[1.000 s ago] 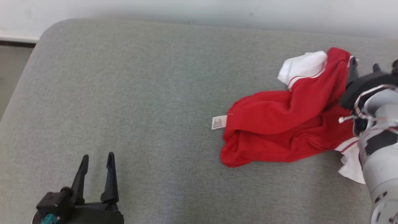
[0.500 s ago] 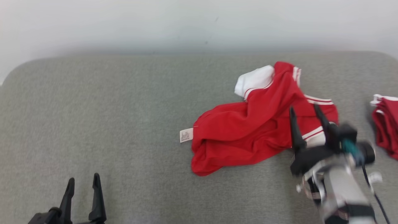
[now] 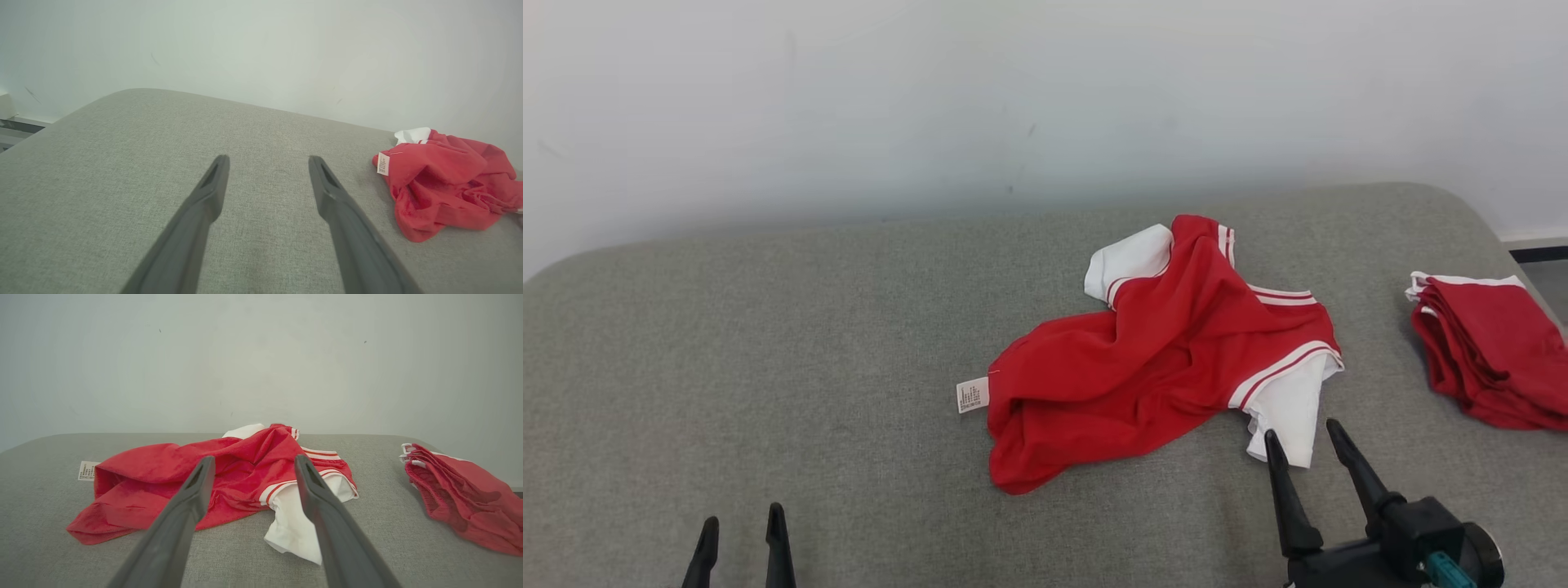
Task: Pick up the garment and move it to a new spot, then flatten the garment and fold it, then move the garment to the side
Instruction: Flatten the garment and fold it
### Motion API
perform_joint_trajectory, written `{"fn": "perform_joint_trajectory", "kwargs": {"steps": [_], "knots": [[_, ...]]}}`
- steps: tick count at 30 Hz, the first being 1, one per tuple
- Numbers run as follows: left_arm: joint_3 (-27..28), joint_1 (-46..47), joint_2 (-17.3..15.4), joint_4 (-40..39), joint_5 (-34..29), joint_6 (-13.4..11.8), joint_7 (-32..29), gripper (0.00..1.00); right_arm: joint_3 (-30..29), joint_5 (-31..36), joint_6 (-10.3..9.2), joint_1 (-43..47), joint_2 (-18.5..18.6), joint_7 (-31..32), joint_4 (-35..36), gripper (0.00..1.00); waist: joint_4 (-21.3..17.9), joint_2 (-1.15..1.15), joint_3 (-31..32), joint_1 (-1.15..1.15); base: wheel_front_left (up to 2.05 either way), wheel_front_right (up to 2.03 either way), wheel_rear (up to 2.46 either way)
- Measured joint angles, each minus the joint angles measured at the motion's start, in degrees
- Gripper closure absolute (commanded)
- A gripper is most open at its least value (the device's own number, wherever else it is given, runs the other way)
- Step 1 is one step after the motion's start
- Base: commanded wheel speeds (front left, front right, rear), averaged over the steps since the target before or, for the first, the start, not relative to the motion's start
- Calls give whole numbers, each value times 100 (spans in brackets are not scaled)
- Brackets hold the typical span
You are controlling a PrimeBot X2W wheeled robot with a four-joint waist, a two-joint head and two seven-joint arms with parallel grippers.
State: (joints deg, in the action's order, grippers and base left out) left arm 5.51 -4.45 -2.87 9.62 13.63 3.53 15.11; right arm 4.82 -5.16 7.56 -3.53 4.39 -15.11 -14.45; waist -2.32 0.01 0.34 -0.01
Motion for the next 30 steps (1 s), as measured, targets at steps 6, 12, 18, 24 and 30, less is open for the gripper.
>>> {"fn": "perform_joint_trajectory", "kwargs": {"steps": [6,12,18,24,30], "knots": [[-42,-82,0,-25,40,-52,1,0,60,77,0,238,-42,0,99,0,-44,0,127,0,0,0,0],[-69,-149,0,-35,30,-58,0,0,134,83,0,305,-88,1,169,0,-48,-1,180,1,0,0,0],[-303,-75,-1,208,-22,30,1,0,207,73,0,328,-111,1,142,0,-89,-1,205,1,0,0,0],[-876,718,-5,1099,-41,263,-305,0,345,63,0,250,-119,3,123,0,-297,-1,158,1,0,0,0],[-1207,1590,-82,2154,38,349,-490,0,517,37,0,217,-113,21,126,0,-640,-1,32,2,0,0,0]]}}
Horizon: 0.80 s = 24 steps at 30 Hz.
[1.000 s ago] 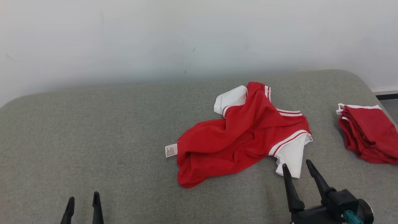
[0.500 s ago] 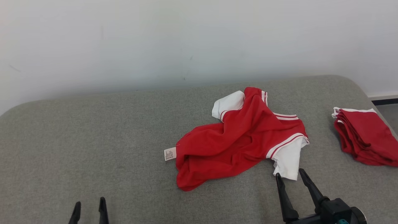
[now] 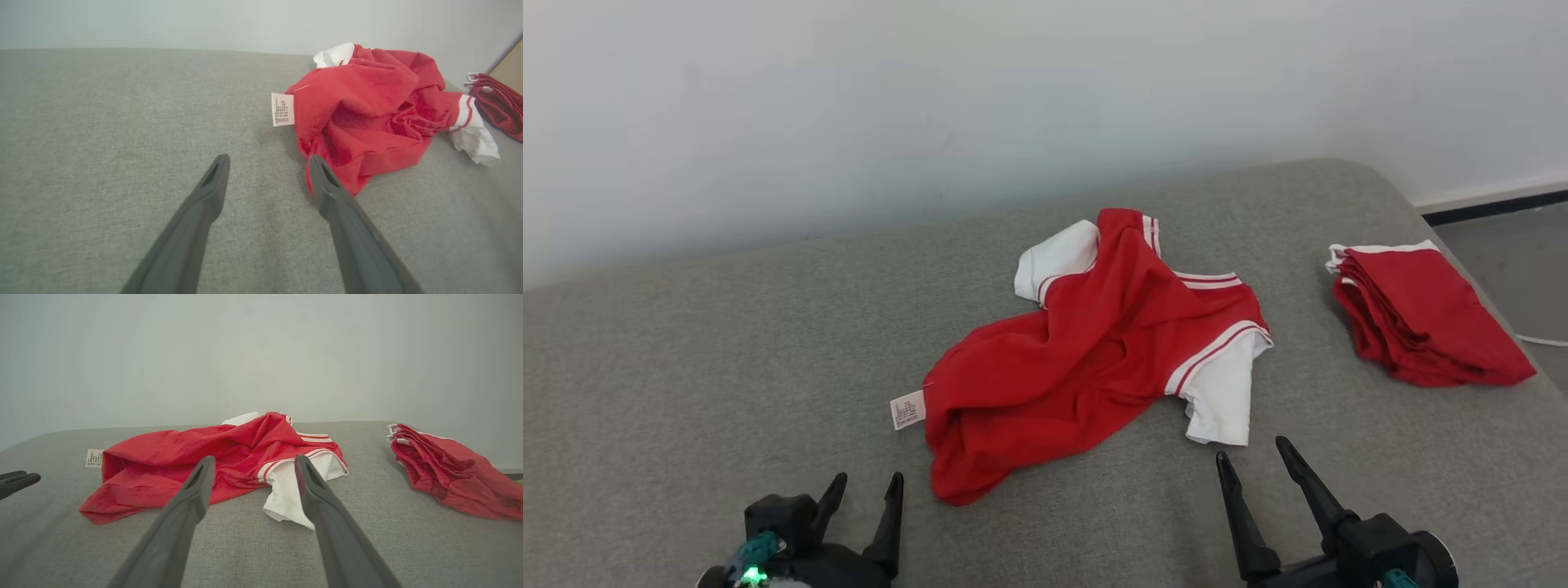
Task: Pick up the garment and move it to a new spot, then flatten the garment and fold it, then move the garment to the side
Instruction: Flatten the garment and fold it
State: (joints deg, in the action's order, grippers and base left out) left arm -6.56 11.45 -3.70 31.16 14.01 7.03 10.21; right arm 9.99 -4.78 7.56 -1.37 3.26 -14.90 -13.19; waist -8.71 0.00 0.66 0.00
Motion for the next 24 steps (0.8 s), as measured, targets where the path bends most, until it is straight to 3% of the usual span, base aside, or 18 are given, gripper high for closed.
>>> {"fn": "perform_joint_trajectory", "kwargs": {"steps": [7,18,19,20,24], "knots": [[-131,605,-23,889,138,9,-9,0,71,-46,0,-100,8,1,9,0,-424,0,-223,0,0,0,0],[-210,1363,-135,1666,267,21,149,0,123,-137,0,-291,-7,-4,11,0,-826,-1,-657,1,0,0,0],[-213,1421,-146,1701,274,42,193,27,114,-137,0,-297,-8,-7,10,0,-844,-1,-684,0,0,0,0],[-209,1480,-162,1722,281,42,240,100,105,-138,0,-300,-10,-7,9,0,-858,0,-708,0,0,0,0],[-78,1620,-194,1655,393,46,410,100,48,-142,0,-300,-18,-8,-1,0,-848,-1,-744,1,0,0,0]]}}
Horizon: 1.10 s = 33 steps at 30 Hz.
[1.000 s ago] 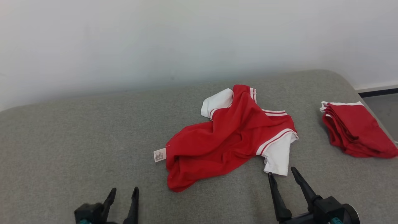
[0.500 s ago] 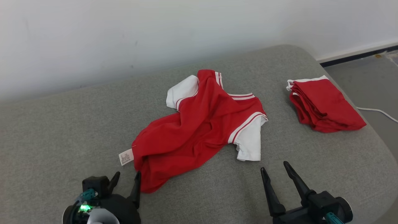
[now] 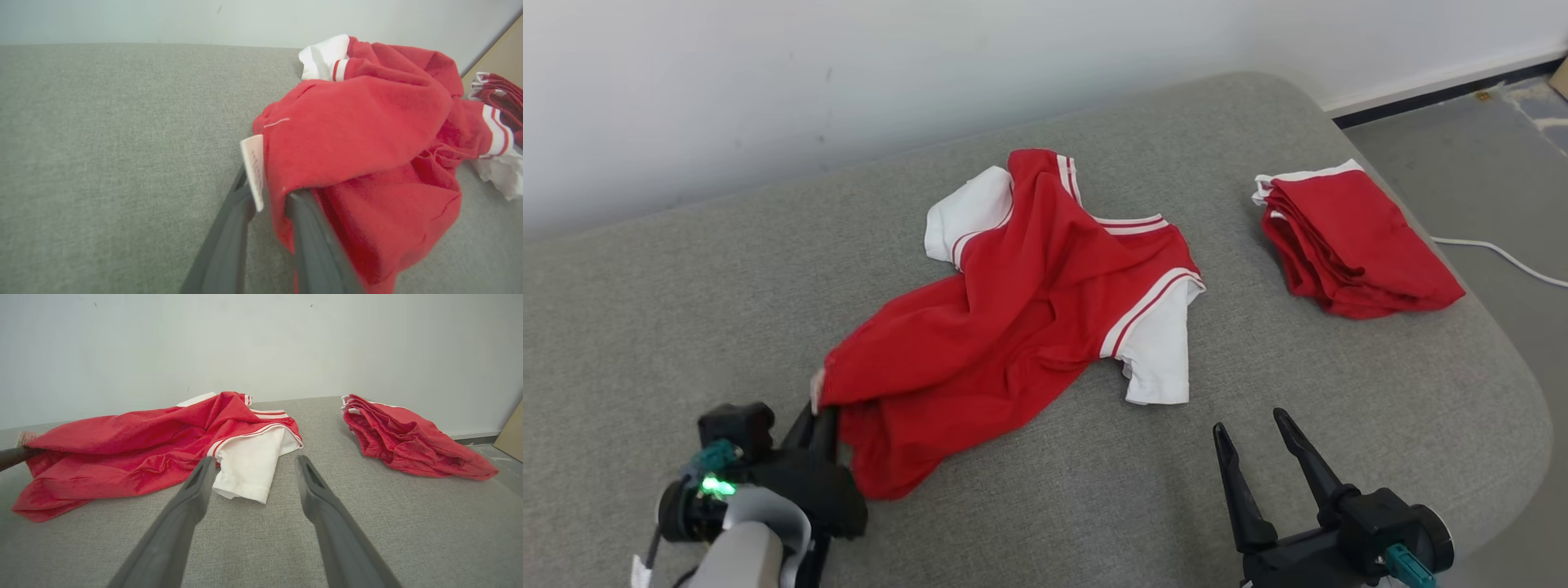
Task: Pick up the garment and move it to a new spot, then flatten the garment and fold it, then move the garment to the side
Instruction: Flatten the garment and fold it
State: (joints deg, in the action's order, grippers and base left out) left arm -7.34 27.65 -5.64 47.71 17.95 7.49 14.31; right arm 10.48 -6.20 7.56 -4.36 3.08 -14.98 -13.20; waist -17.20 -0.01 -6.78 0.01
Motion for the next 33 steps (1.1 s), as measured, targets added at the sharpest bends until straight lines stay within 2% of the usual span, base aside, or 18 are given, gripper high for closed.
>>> {"fn": "perform_joint_trajectory", "kwargs": {"steps": [4,9,17,21,25,33], "knots": [[199,22,-25,-447,94,0,57,100,-52,2,0,3,-3,-1,2,0,100,0,28,0,0,0,0],[476,-237,-34,-1507,146,1,68,100,-104,15,0,40,-10,-10,25,0,284,0,87,0,0,0,0],[555,-608,-62,-2525,272,-4,-76,100,-111,22,0,91,-13,-12,40,0,591,1,198,-1,0,0,0],[501,-355,-252,-2413,198,-49,-337,100,41,-14,0,47,-14,-11,42,0,639,1,149,-1,0,0,0],[424,271,-522,-1951,-34,-108,-524,100,233,-33,0,-121,-18,-11,25,0,555,0,49,-1,0,0,0],[521,1425,-1101,-1092,-406,-520,-498,100,312,-31,0,-298,-14,-12,24,0,147,0,-358,-1,0,0,0]]}}
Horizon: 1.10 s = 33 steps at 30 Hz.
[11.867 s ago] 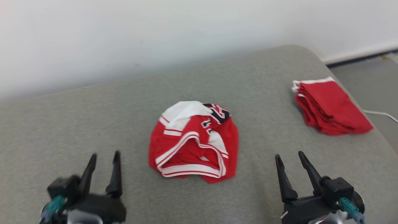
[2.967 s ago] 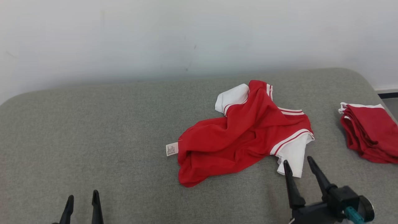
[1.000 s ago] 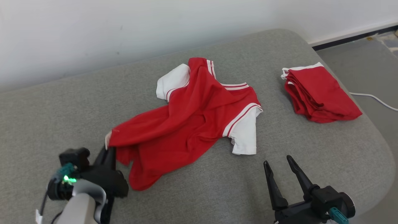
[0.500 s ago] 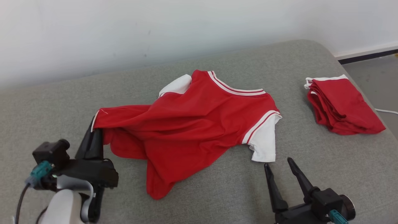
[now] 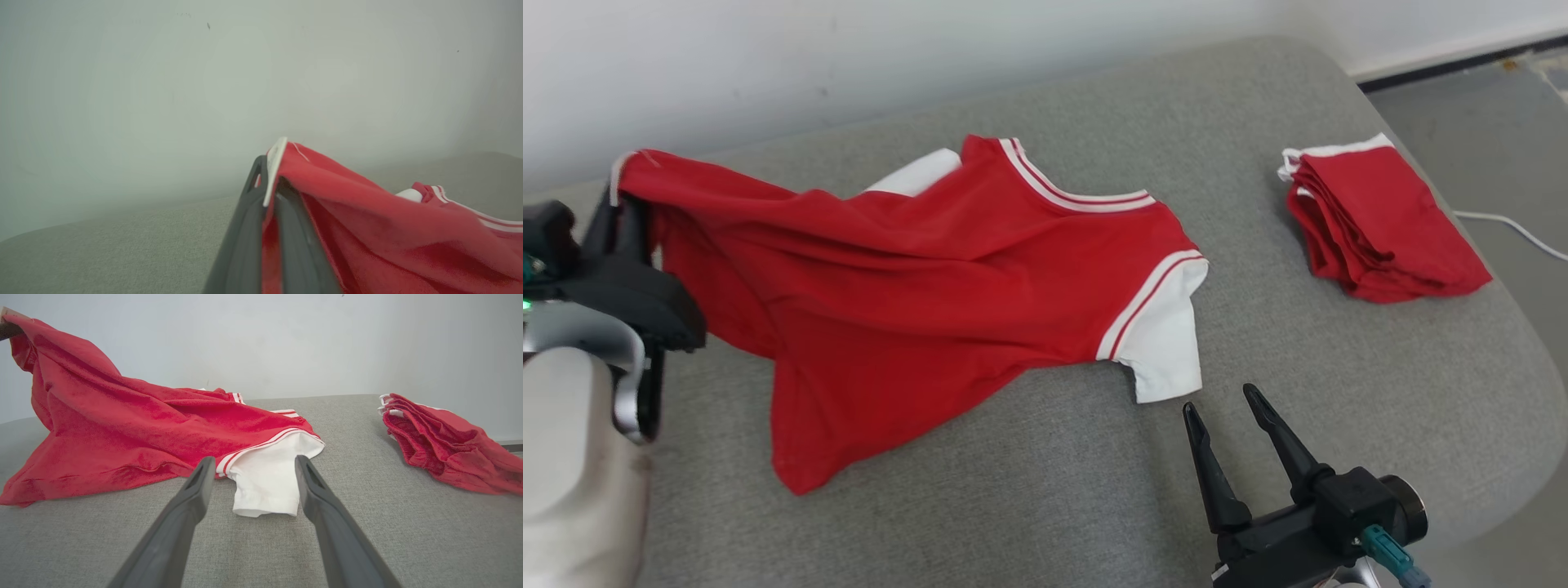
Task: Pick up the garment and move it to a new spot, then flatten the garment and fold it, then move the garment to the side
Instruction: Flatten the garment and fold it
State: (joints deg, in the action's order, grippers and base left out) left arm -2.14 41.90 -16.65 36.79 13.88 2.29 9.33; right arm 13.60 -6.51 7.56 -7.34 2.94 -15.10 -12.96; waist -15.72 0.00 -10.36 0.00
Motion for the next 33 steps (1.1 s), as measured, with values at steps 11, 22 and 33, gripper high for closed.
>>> {"fn": "perform_joint_trajectory", "kwargs": {"steps": [11,22,33], "knots": [[-1,357,-23,1072,-65,-278,286,0,-149,48,0,10,0,1,27,0,-212,0,-484,1,0,0,0],[-100,-843,823,771,201,-168,549,0,-556,68,0,187,-5,0,46,0,344,0,-187,-1,0,0,0],[62,-2735,1245,-1502,175,-125,572,0,-926,64,0,477,-7,3,-36,0,727,1,398,-1,0,0,0]]}}
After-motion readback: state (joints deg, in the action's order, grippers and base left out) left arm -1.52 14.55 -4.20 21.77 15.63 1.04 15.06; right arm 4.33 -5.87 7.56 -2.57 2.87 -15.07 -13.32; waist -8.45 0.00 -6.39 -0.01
